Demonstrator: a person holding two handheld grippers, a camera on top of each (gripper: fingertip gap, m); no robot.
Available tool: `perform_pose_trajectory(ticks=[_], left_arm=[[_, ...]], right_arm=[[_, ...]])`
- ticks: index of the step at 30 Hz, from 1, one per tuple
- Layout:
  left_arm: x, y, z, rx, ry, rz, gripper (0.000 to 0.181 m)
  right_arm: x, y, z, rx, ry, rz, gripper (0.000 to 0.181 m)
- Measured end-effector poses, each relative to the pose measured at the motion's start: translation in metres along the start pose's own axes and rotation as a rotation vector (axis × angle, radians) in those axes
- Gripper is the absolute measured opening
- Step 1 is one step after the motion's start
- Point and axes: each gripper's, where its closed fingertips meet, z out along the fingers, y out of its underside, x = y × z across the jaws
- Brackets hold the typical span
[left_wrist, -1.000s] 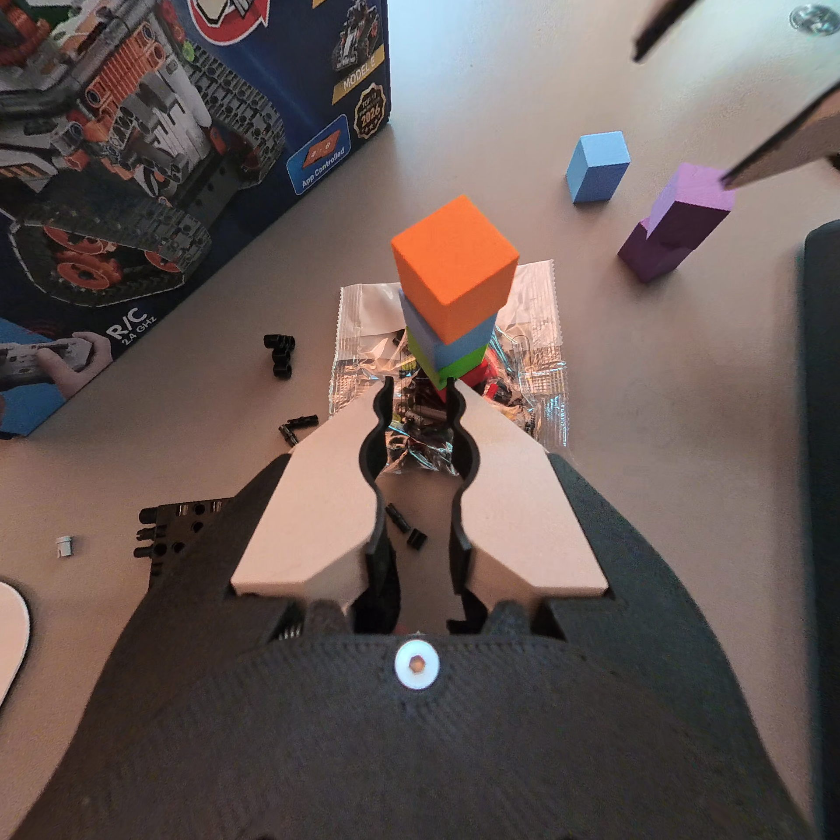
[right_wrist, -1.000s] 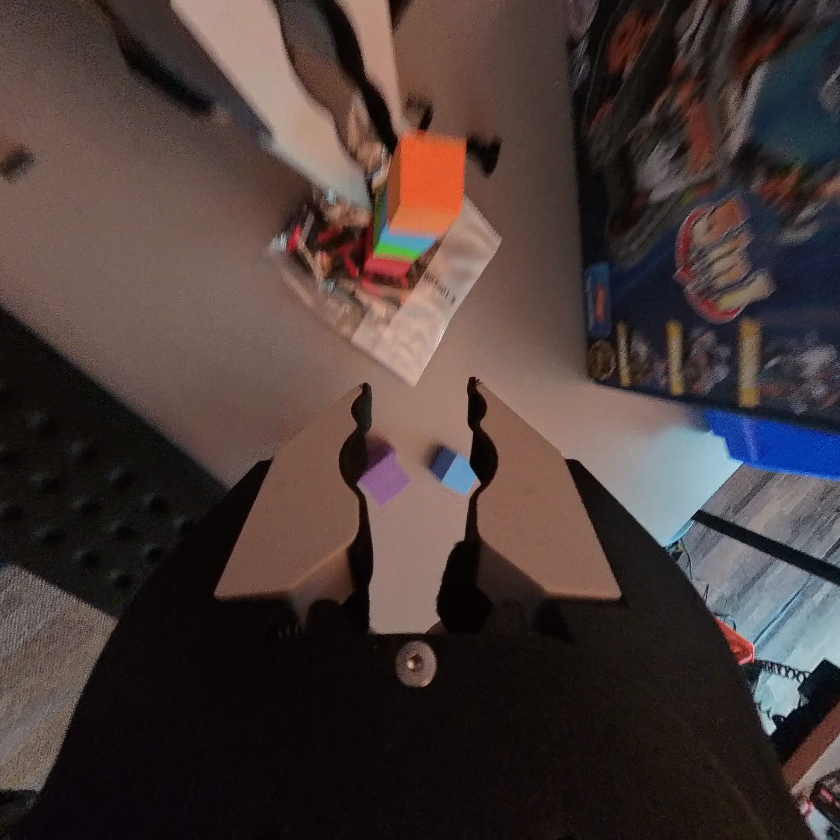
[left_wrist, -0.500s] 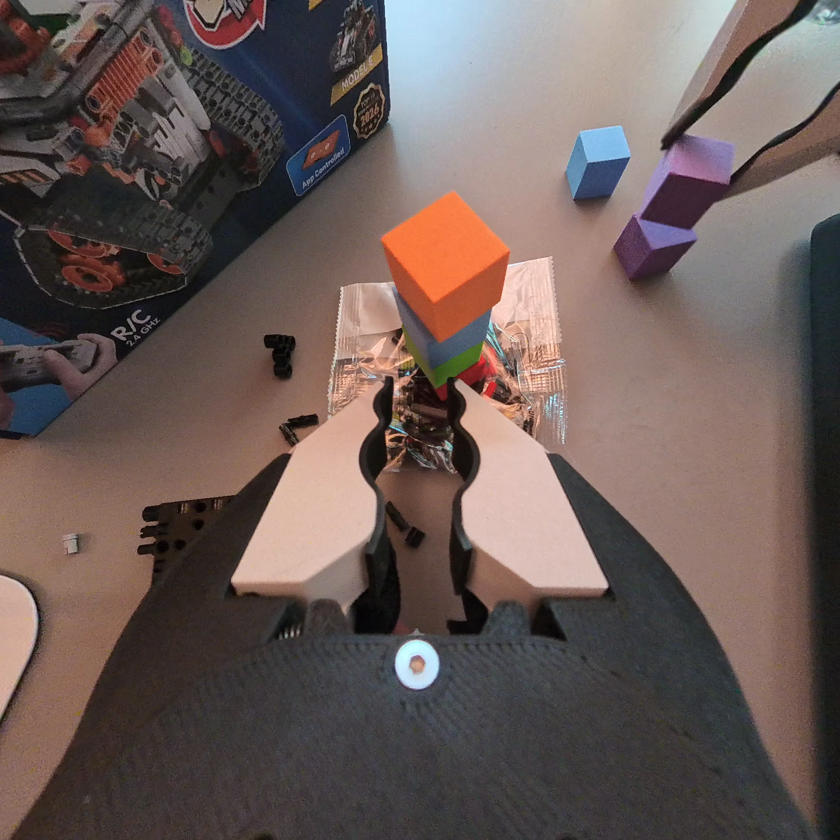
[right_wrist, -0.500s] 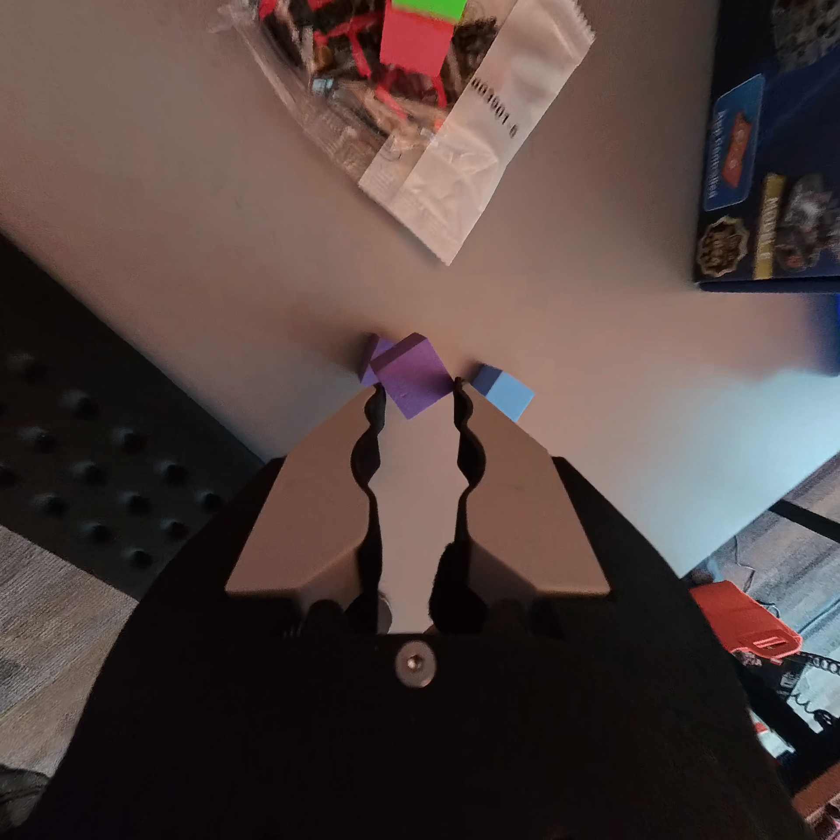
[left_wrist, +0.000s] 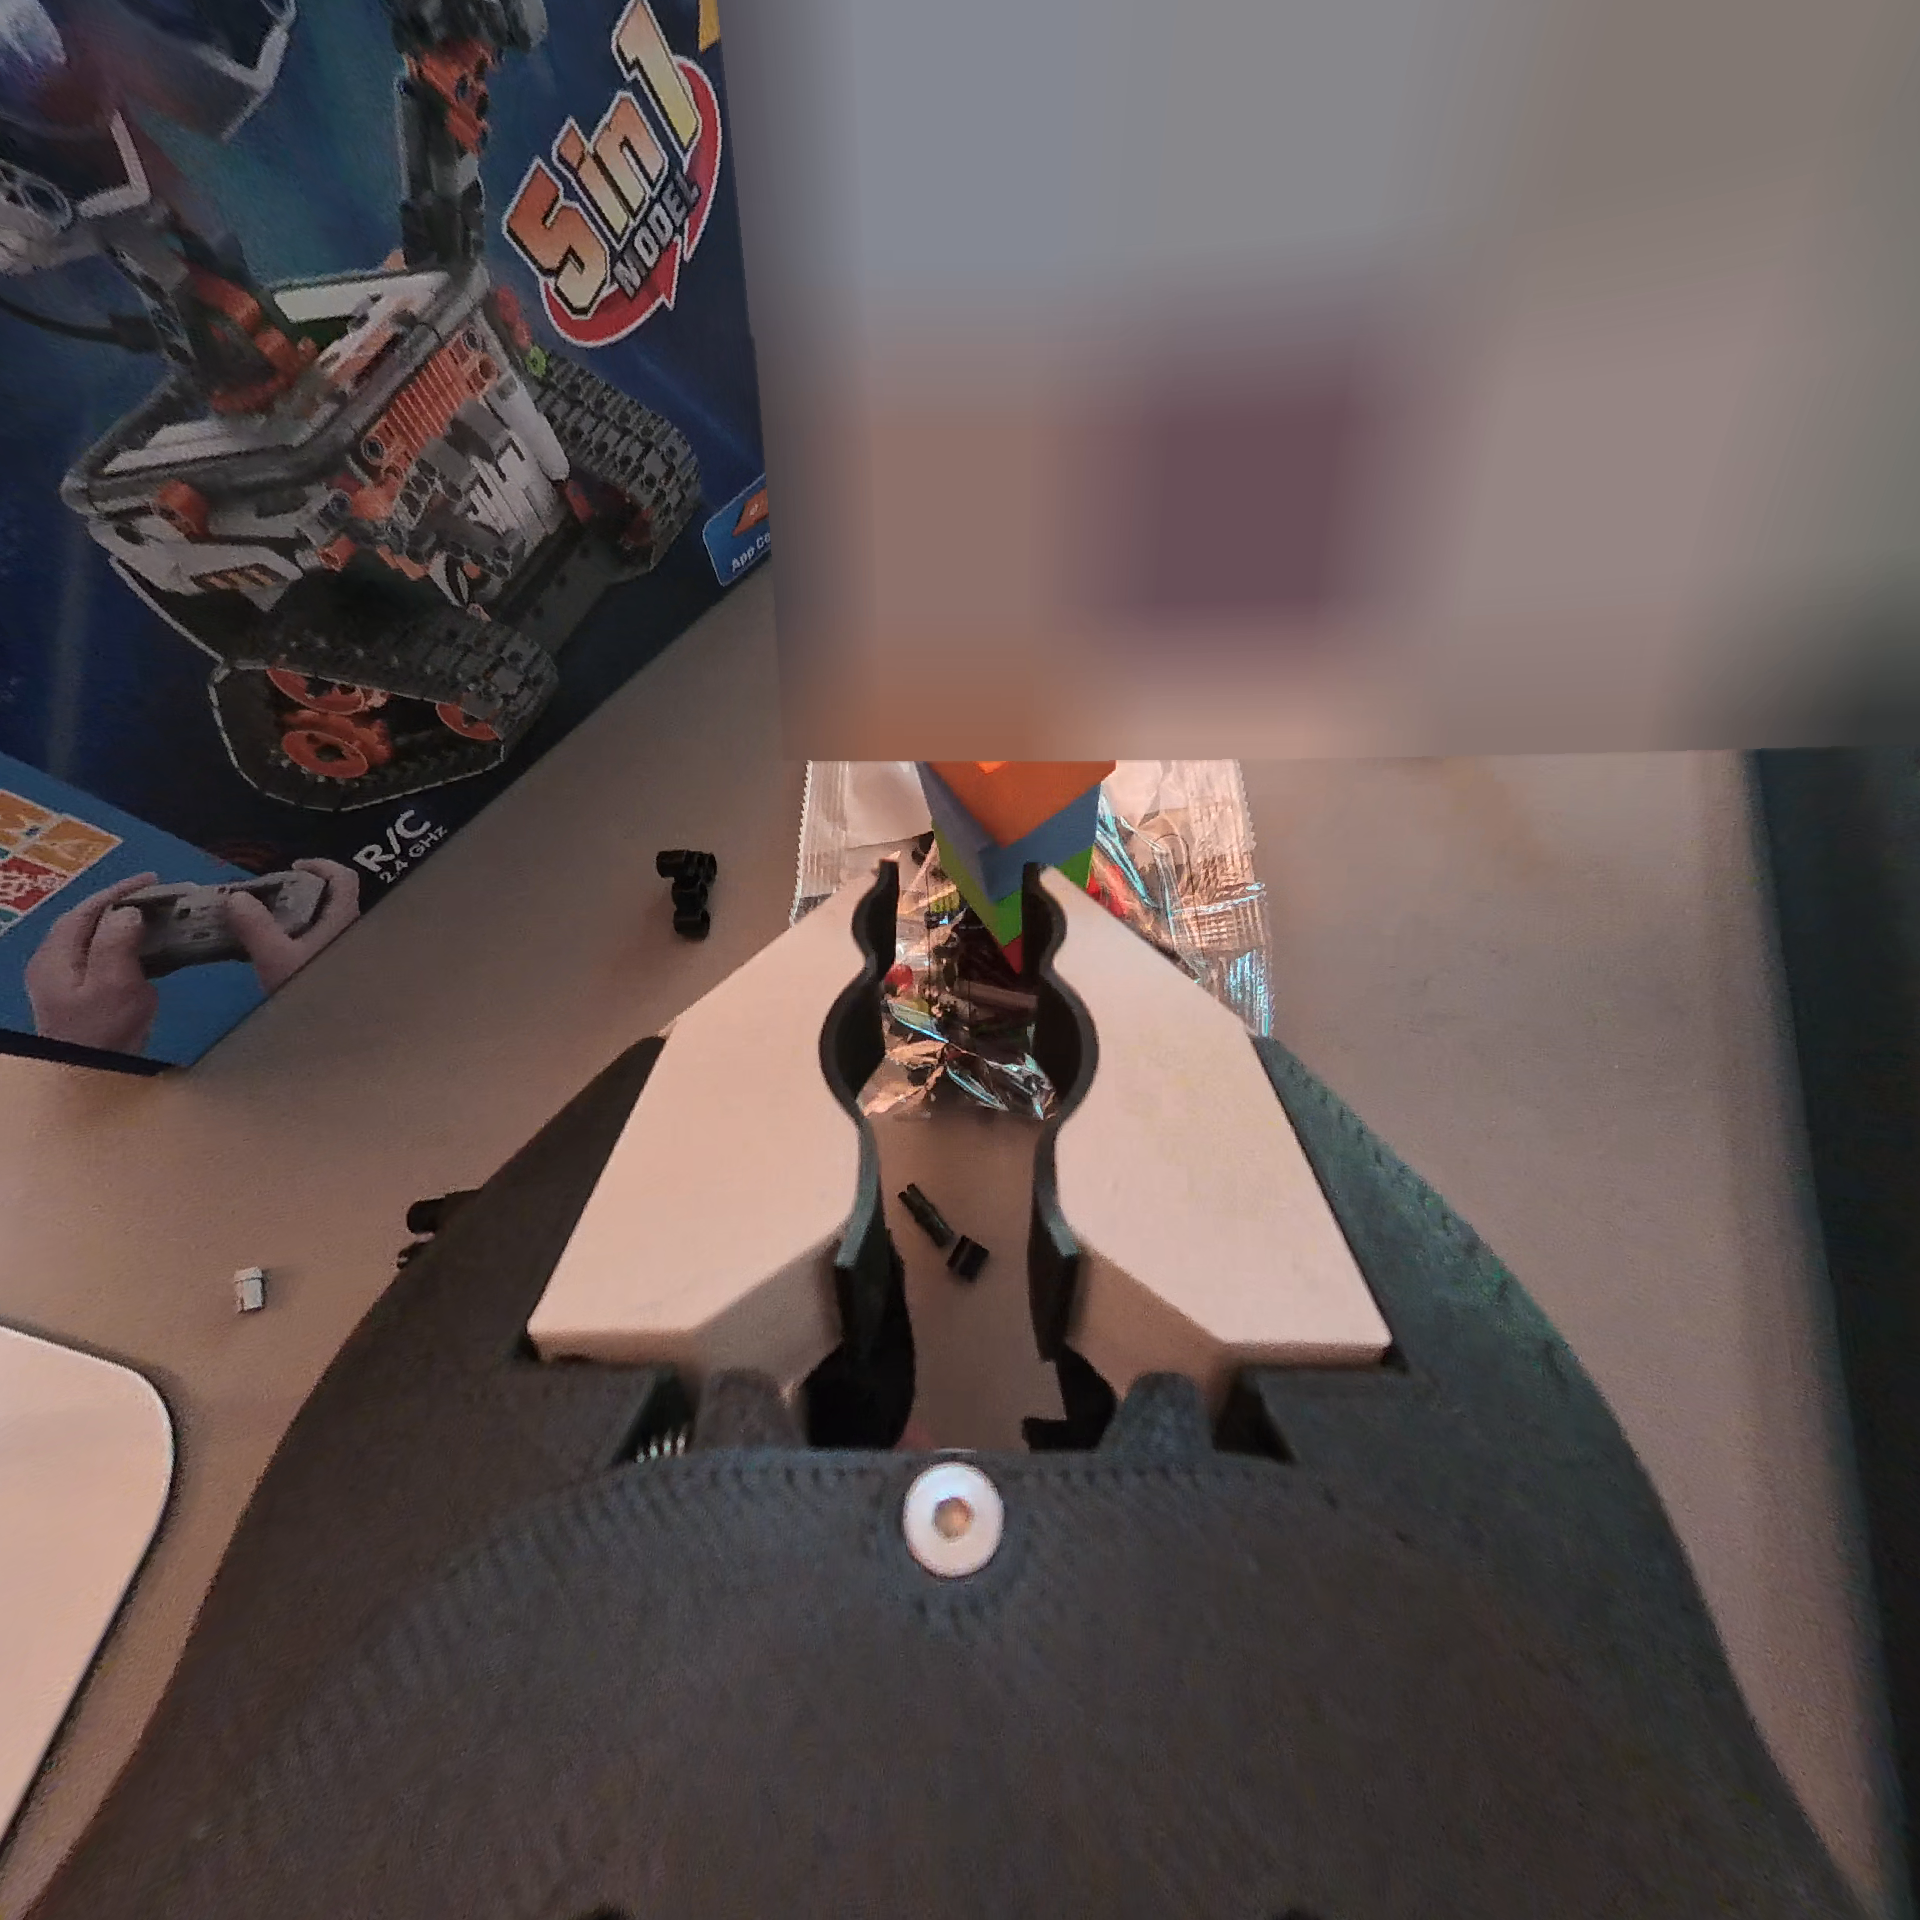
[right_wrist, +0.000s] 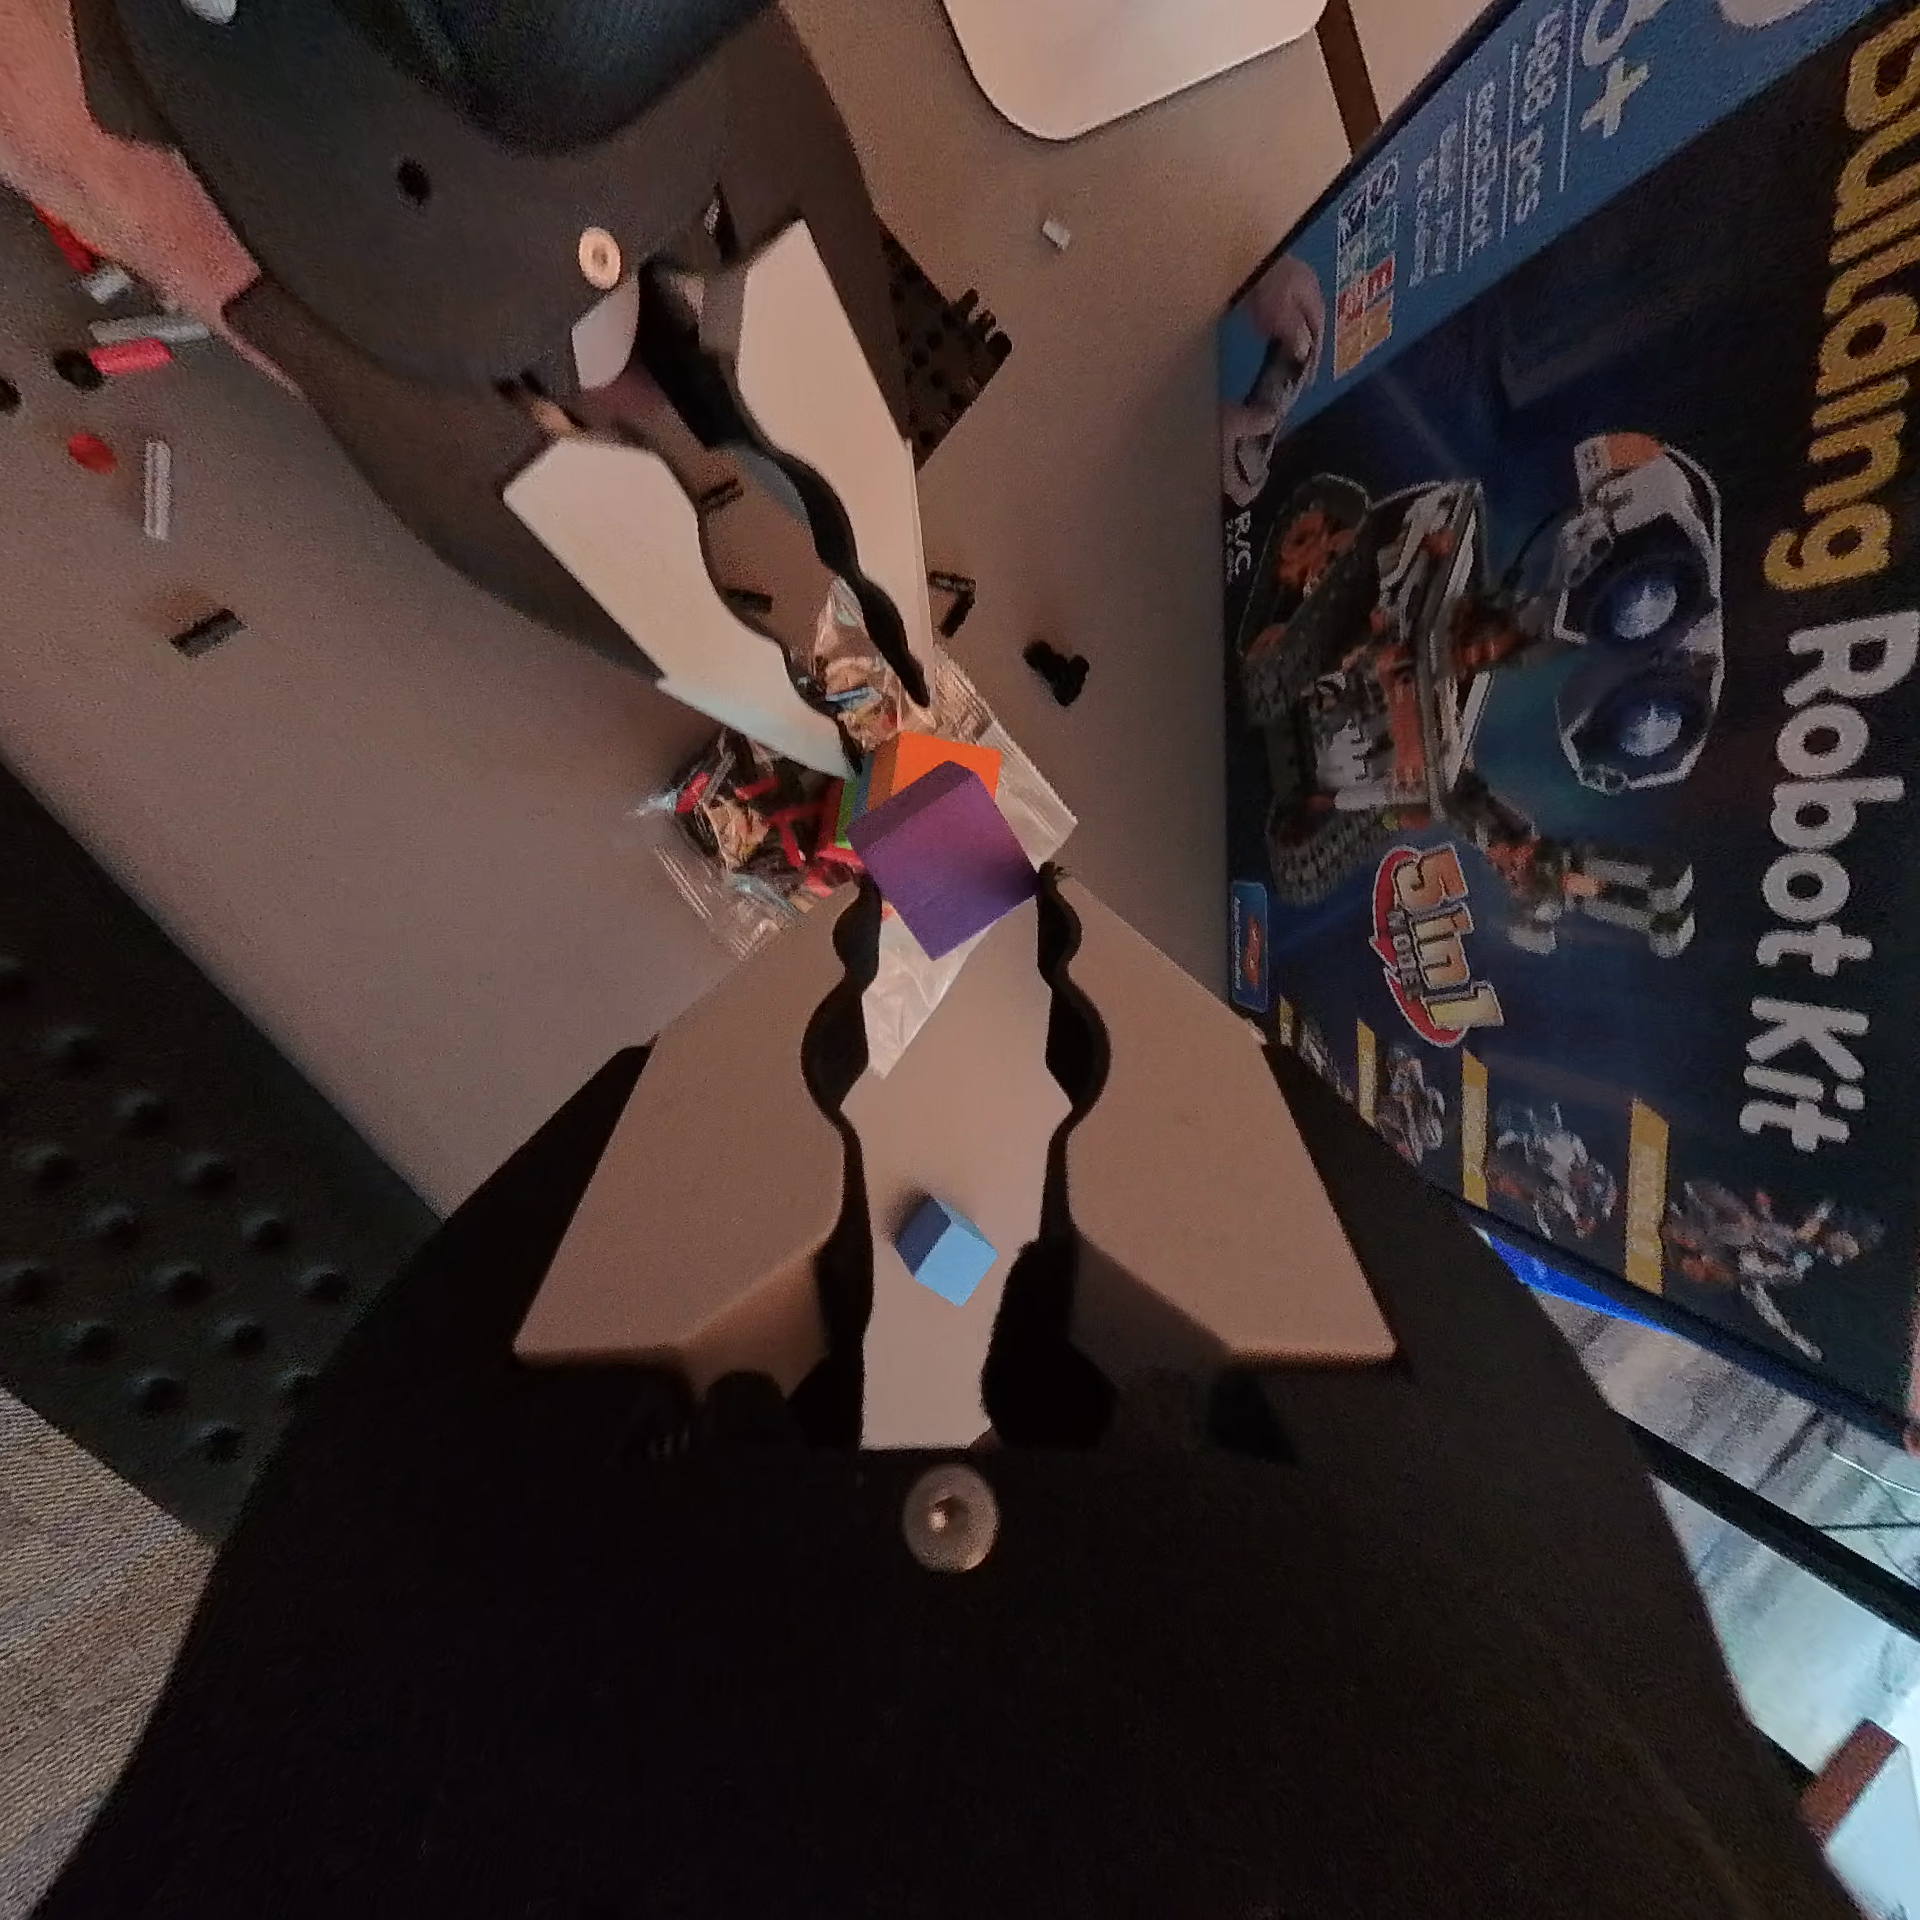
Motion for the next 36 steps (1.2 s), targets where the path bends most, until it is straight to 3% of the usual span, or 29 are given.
perform_pose_trajectory(ticks=[14, 22, 32, 36], left_arm=[[0.0, -0.003, 0.003, 0.011, 0.001, 0.008, 0.019], [0.003, -0.002, 0.005, 0.006, 0.007, 0.017, 0.02], [0.003, 0.0, 0.004, 0.003, 0.017, 0.014, 0.022], [0.005, 0.007, 0.001, -0.019, 0.049, -0.004, 0.027]], right_arm=[[0.007, 0.0, 0.029, -0.16, -0.073, 0.039, 0.03], [0.008, 0.001, 0.032, -0.161, -0.063, 0.041, 0.032], [0.014, 0.001, 0.015, -0.088, 0.017, 0.063, 0.044], [0.009, 0.024, -0.005, -0.042, 0.046, 0.12, 0.044]])
